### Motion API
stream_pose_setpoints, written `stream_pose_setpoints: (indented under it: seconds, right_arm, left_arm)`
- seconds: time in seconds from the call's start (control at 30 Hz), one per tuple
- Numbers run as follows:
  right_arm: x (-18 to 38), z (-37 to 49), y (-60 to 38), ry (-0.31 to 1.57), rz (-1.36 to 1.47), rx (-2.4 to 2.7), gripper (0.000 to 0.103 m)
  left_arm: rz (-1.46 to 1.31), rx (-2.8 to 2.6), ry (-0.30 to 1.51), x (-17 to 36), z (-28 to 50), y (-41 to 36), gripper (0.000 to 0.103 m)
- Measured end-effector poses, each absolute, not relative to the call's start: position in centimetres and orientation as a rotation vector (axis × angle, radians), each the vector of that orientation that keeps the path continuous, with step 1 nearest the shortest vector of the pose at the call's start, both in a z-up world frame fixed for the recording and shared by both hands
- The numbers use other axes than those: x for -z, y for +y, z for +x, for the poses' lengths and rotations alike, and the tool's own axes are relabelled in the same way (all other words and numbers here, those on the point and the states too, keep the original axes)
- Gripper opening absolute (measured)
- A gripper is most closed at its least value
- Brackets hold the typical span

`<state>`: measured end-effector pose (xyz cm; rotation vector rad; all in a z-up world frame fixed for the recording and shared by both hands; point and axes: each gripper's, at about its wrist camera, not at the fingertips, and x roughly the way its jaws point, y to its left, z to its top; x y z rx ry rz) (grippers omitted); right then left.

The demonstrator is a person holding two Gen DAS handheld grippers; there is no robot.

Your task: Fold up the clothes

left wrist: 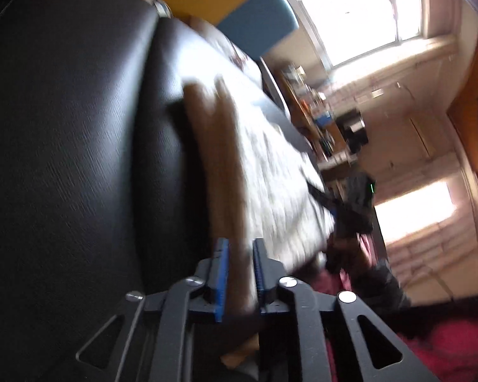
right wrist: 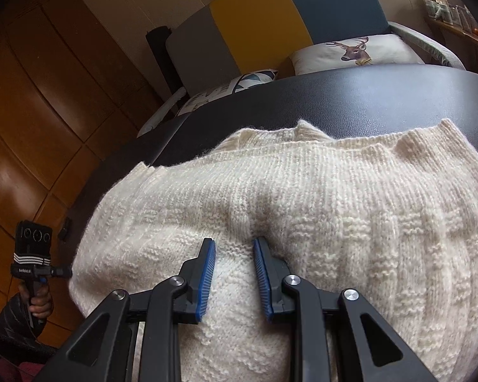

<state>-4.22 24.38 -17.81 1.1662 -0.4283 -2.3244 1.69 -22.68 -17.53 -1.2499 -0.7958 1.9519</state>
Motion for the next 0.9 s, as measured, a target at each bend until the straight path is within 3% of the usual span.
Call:
stream_pose_setpoints:
  seconds: [0.07,0.2,0.33,0.37,0.43,0.53,0.73,0.77,0.9]
  right_arm:
    - [17.7,-4.3,24.3,-0.439,1.178,2.316,0.026]
    - [16.9,-4.1,24.3,-0.470,1.228,2.312,0.026]
    - [15.6,-3.1,23.7,-0.357,1.220,2.345,0.029]
    - [15.5,-2.9,23.6,-0.323,1.219,2.355,0.029]
    - [15.4,-2.3,24.0,-0.281,1.220,2.373,0.029]
    - [15.7,-1.3,25.1,-0.276,1.214,2.399,0.029]
    - [17.5,0.2,27.1,-0.460,1.123,2.391,0.029]
    - [17.5,0.2,27.1,-0.459,1.122,2.393,0.029]
    - [16.9,-0.3,27.0,-0.468,1.141,2.380,0.029]
  left_arm:
    - [-1.230,-1.993,-0.817,16.8,-0.3,-22.9,0.056]
    - [-1.224,-2.033,-0.790,15.9,-4.8,-21.5,0.057]
    - [-1.257,-2.044,-0.695,15.4,-8.0,-18.4,0.057]
    - [-1.265,-2.051,-0.668,15.2,-8.7,-17.7,0.047]
    - [-1.268,-2.135,-0.576,14.6,-9.2,-16.3,0.006]
    - [-1.215,-2.242,-0.588,13.7,-9.0,-16.2,0.005]
    - [-1.380,-2.375,-0.510,17.3,-10.6,-17.7,0.006]
    - [-1.391,-2.400,-0.506,16.9,-10.5,-17.4,0.011]
    - [-1.355,-2.605,-0.485,13.9,-8.6,-17.5,0.012]
